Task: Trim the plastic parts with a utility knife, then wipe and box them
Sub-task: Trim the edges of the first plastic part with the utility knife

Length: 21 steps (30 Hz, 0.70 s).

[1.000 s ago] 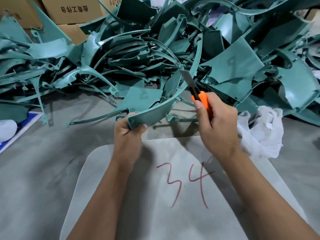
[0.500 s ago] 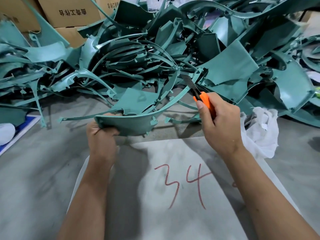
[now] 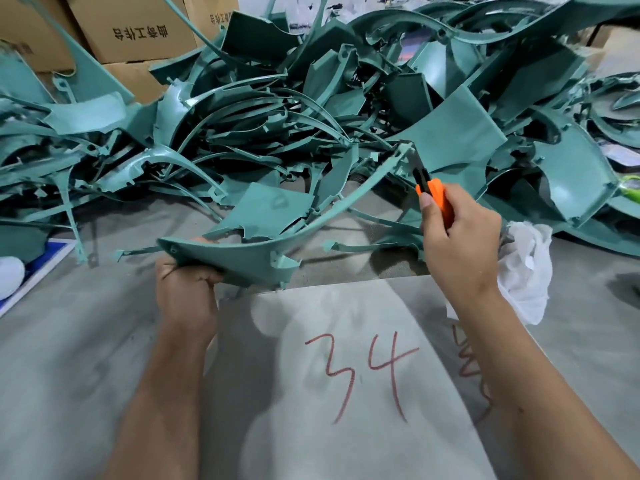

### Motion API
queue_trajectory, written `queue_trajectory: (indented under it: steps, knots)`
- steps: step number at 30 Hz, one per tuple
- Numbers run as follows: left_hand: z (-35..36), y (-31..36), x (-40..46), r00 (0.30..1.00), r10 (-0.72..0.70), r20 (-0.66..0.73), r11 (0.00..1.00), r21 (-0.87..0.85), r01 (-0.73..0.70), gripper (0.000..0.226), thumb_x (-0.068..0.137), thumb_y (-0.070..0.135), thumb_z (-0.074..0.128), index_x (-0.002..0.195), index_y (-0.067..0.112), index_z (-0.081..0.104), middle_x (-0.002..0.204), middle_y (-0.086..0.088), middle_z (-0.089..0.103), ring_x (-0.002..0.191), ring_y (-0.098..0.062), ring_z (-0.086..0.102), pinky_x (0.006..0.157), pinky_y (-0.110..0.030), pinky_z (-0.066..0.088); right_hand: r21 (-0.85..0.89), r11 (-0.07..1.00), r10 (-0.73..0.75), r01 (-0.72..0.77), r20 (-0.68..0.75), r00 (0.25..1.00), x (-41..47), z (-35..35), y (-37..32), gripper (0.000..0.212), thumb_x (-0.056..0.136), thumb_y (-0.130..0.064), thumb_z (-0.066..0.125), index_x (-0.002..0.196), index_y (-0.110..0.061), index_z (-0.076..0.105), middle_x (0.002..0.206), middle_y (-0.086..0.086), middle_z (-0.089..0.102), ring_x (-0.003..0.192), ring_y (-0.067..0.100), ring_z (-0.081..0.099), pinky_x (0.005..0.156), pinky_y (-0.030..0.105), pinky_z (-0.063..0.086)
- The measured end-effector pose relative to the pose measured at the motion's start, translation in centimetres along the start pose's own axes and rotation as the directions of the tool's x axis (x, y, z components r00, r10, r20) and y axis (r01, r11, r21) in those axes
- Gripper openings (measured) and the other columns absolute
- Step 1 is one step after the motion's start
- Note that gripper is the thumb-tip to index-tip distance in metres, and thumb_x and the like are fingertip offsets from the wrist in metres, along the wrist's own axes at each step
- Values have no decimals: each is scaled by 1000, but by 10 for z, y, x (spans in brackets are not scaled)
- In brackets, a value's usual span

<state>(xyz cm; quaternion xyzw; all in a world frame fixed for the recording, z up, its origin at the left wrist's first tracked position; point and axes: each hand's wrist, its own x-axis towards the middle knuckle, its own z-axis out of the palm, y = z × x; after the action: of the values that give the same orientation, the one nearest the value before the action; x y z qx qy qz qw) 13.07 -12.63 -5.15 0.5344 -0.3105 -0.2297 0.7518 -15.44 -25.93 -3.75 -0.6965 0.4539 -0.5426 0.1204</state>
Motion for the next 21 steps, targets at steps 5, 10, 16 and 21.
queue_trajectory:
  steps: [5, 10, 16, 21]
  knots:
    - [7, -2, 4, 938, -237, -252, 965, -170, 198, 29, 70, -17, 45, 84, 8, 50, 79, -8, 62, 82, -26, 57, 74, -39, 53, 53, 996, 73, -71, -51, 996, -3, -1, -4, 35, 107, -29, 53, 79, -8, 51, 65, 13, 56, 60, 31, 48, 59, 47, 38]
    - [25, 9, -11, 951, -309, 18, 875, -388, 291, 42, 75, -2, 41, 111, 8, 60, 119, -23, 58, 109, -39, 55, 102, -61, 42, 111, 989, -101, 100, -3, 995, -13, 8, -24, 33, 105, -14, 57, 74, -13, 44, 61, -7, 37, 55, 10, 35, 55, 21, 27]
    - [49, 4, -26, 879, -441, 182, 874, -134, 467, 34, 106, 36, 50, 121, 9, 65, 99, -16, 75, 75, -27, 69, 51, -23, 53, 181, 926, -339, 332, 6, 941, -21, 15, -34, 14, 105, -9, 57, 92, -13, 59, 84, -26, 40, 73, -7, 44, 69, 11, 31]
    - [63, 3, -36, 701, -555, 449, 702, -200, 684, 31, 107, 35, 45, 89, 11, 50, 58, 2, 47, 36, -3, 43, 30, -14, 38, 158, 937, -334, 311, 143, 932, -27, 19, -32, 25, 111, -29, 49, 116, -11, 65, 87, -12, 56, 75, 3, 51, 70, 22, 40]
